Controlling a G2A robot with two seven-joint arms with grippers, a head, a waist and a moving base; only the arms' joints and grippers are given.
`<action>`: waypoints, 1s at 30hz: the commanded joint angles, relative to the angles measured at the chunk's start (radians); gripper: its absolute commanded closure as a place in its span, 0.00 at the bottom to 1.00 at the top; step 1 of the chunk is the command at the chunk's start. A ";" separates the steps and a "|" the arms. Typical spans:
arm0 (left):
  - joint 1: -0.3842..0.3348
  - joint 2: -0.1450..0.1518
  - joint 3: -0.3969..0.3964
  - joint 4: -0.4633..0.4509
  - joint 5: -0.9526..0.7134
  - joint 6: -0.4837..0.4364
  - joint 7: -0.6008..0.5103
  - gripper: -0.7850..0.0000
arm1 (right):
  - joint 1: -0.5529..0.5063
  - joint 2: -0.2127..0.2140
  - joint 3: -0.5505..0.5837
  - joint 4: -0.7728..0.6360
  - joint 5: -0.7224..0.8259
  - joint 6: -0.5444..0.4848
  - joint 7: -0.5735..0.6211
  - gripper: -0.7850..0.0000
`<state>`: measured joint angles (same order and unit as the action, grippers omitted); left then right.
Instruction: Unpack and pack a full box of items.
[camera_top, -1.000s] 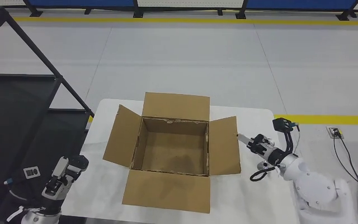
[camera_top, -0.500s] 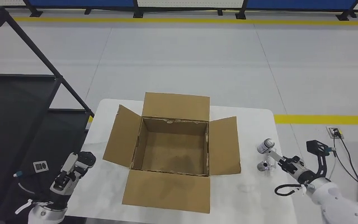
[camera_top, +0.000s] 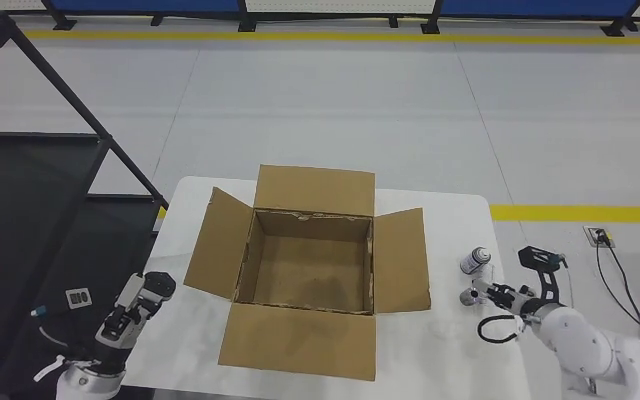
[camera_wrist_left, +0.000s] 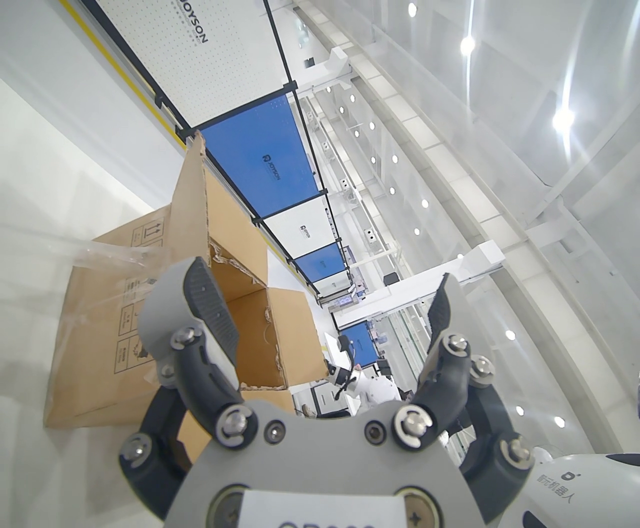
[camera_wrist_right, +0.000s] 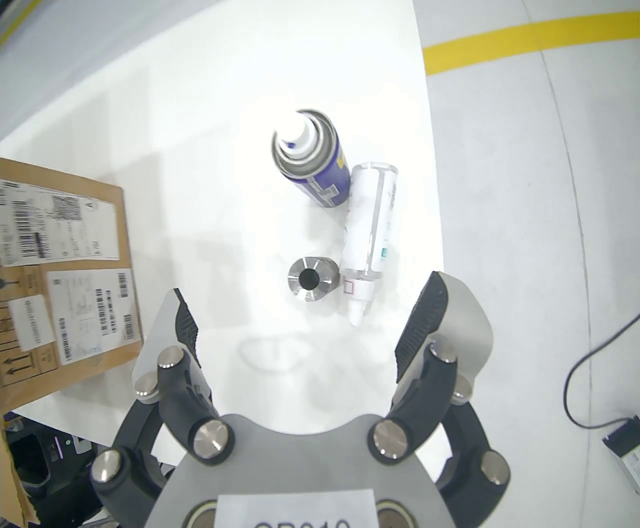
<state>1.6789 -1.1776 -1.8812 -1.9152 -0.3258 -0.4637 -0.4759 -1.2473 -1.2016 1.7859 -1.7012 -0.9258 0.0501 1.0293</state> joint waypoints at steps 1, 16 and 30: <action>0.001 0.000 -0.001 0.002 -0.001 -0.002 0.001 0.00 | 0.058 0.006 -0.016 0.073 -0.023 -0.027 0.038 0.00; 0.009 -0.001 -0.007 -0.020 0.012 0.006 0.009 0.00 | 0.248 0.020 -0.151 0.306 -0.188 -0.010 0.105 0.20; 0.011 -0.001 -0.011 -0.021 0.014 0.005 0.016 0.00 | 0.323 0.020 -0.214 0.440 -0.196 0.014 0.065 0.51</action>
<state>1.6904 -1.1788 -1.8921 -1.9370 -0.3110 -0.4583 -0.4605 -0.9291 -1.1813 1.5756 -1.2693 -1.1207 0.0629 1.0935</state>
